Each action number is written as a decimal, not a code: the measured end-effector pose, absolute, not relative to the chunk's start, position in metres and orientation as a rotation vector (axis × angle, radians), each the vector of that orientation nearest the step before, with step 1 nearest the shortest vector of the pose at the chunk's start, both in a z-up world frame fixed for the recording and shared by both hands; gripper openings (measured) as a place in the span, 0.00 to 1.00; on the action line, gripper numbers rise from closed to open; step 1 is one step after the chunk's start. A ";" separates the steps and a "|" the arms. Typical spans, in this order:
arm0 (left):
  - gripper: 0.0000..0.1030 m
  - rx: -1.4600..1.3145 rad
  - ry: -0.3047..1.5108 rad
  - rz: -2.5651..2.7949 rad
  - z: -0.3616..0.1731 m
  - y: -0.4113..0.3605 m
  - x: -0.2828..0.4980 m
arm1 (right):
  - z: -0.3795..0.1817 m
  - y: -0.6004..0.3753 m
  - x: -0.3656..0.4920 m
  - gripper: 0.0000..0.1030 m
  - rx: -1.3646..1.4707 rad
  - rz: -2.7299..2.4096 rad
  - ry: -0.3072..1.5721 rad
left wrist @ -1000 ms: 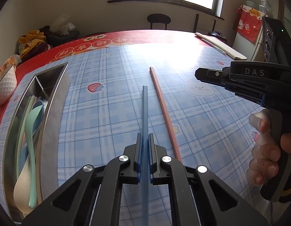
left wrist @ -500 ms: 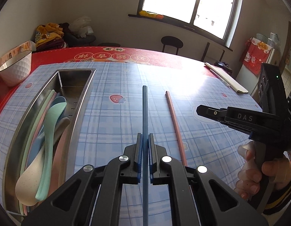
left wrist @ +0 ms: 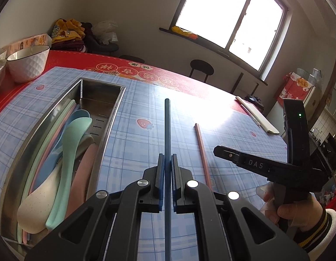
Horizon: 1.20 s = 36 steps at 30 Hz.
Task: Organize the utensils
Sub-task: 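Grasp the pink chopstick with the right tool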
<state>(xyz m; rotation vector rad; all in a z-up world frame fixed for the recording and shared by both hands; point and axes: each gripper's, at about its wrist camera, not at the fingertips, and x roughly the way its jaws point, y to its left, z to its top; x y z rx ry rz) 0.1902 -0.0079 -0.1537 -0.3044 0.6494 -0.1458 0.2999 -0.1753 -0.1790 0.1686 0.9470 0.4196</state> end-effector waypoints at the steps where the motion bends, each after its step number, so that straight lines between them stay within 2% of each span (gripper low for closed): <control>1: 0.06 -0.311 0.647 -0.146 -0.154 -0.007 0.190 | -0.179 -0.173 0.302 0.08 0.168 0.418 0.952; 8: 0.06 -0.341 0.643 -0.146 -0.154 -0.002 0.190 | -0.181 -0.153 0.313 0.08 0.137 0.407 0.986; 11: 0.06 -0.338 0.645 -0.152 -0.154 -0.002 0.190 | -0.182 -0.146 0.311 0.13 0.087 0.387 0.989; 27: 0.06 -0.357 0.644 -0.154 -0.155 0.002 0.190 | -0.177 -0.132 0.305 0.15 -0.124 0.367 0.976; 34: 0.06 -0.348 0.649 -0.159 -0.155 -0.001 0.193 | -0.176 -0.154 0.305 0.15 -0.077 0.333 1.011; 36: 0.06 -0.346 0.648 -0.160 -0.155 -0.001 0.193 | -0.176 -0.152 0.301 0.24 -0.080 0.336 1.011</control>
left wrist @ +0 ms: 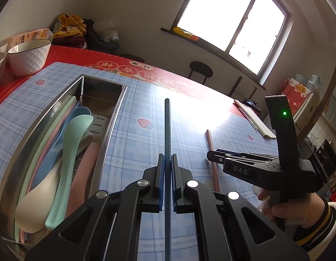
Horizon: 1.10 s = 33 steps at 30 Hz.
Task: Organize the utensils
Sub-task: 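Grasp the pink chopstick with the right tool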
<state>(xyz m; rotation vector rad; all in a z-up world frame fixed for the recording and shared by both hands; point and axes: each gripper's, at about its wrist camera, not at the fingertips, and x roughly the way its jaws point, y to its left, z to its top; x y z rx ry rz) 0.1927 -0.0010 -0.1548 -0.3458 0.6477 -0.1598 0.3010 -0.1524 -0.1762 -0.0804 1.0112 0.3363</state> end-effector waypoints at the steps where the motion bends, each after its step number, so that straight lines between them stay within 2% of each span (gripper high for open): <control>1: 0.06 -0.347 0.647 -0.160 -0.155 -0.001 0.192 | -0.176 -0.151 0.299 0.27 -0.079 0.345 1.011; 3: 0.06 -0.350 0.647 -0.160 -0.155 -0.001 0.193 | -0.177 -0.146 0.297 0.37 -0.087 0.356 1.015; 10: 0.06 -0.351 0.646 -0.162 -0.155 -0.001 0.192 | -0.178 -0.143 0.301 0.36 -0.113 0.341 0.981; 11: 0.06 -0.351 0.646 -0.162 -0.155 -0.001 0.192 | -0.178 -0.142 0.302 0.35 -0.123 0.348 0.976; 13: 0.06 -0.350 0.647 -0.163 -0.155 -0.001 0.192 | -0.178 -0.138 0.300 0.26 -0.134 0.383 0.972; 15: 0.06 -0.350 0.647 -0.164 -0.155 -0.001 0.192 | -0.177 -0.132 0.298 0.11 -0.159 0.412 0.969; 17: 0.06 -0.352 0.647 -0.163 -0.155 -0.002 0.192 | -0.176 -0.125 0.294 0.07 -0.187 0.443 0.961; 26: 0.06 -0.356 0.650 -0.165 -0.156 -0.003 0.192 | -0.176 -0.129 0.285 0.06 -0.161 0.471 0.944; 33: 0.06 -0.356 0.638 -0.173 -0.155 -0.001 0.192 | -0.167 -0.154 0.281 0.06 0.024 0.503 0.882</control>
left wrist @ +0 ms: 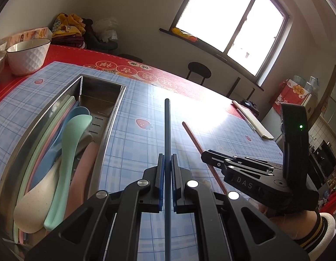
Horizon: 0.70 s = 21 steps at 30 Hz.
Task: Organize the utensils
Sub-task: 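Grasp the pink chopstick with the right tool, then carry the blue chopstick into the steel tray and open the left tool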
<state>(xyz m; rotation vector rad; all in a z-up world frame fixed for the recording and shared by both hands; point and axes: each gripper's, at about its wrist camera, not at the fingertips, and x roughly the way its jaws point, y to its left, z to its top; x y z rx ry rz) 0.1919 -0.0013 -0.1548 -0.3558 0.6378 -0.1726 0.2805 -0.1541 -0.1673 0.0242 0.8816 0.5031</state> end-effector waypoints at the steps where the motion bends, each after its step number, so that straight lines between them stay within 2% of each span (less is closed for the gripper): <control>1: 0.06 -0.351 0.639 -0.175 -0.155 -0.003 0.192 | -0.165 -0.161 0.279 0.06 0.082 0.519 0.868; 13: 0.06 -0.301 0.644 -0.187 -0.152 -0.011 0.193 | -0.166 -0.191 0.277 0.06 0.330 0.632 0.805; 21: 0.06 -0.431 0.719 -0.227 -0.144 0.010 0.194 | -0.165 -0.204 0.274 0.06 0.410 0.635 0.785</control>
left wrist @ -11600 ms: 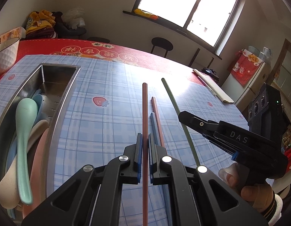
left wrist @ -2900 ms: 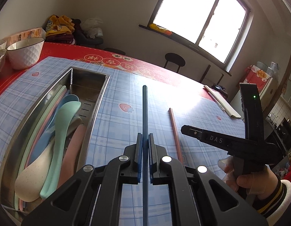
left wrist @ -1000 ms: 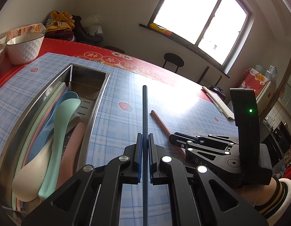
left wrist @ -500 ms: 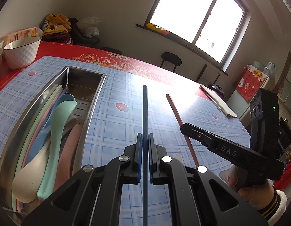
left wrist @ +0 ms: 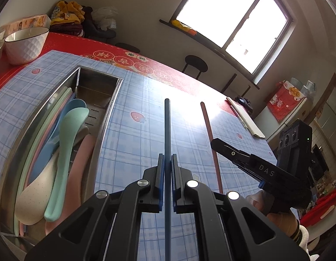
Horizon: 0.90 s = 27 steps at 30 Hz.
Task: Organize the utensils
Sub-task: 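Carry the blue chopstick into the steel tray and open the left tool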
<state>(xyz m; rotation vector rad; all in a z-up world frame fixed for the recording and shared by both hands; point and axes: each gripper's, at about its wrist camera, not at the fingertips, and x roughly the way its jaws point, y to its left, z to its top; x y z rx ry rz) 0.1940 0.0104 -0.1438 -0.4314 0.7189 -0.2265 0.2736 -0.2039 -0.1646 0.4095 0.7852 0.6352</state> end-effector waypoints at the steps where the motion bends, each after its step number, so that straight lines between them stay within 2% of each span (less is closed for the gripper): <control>1: 0.06 -0.439 0.725 -0.233 -0.141 0.014 0.193 | -0.163 -0.206 0.274 0.06 0.422 0.636 0.782; 12: 0.06 -0.315 0.743 -0.149 -0.093 0.069 0.199 | -0.164 -0.211 0.274 0.06 0.474 0.631 0.790; 27: 0.06 -0.074 0.898 0.036 -0.131 0.091 0.235 | -0.168 -0.208 0.275 0.06 0.469 0.622 0.804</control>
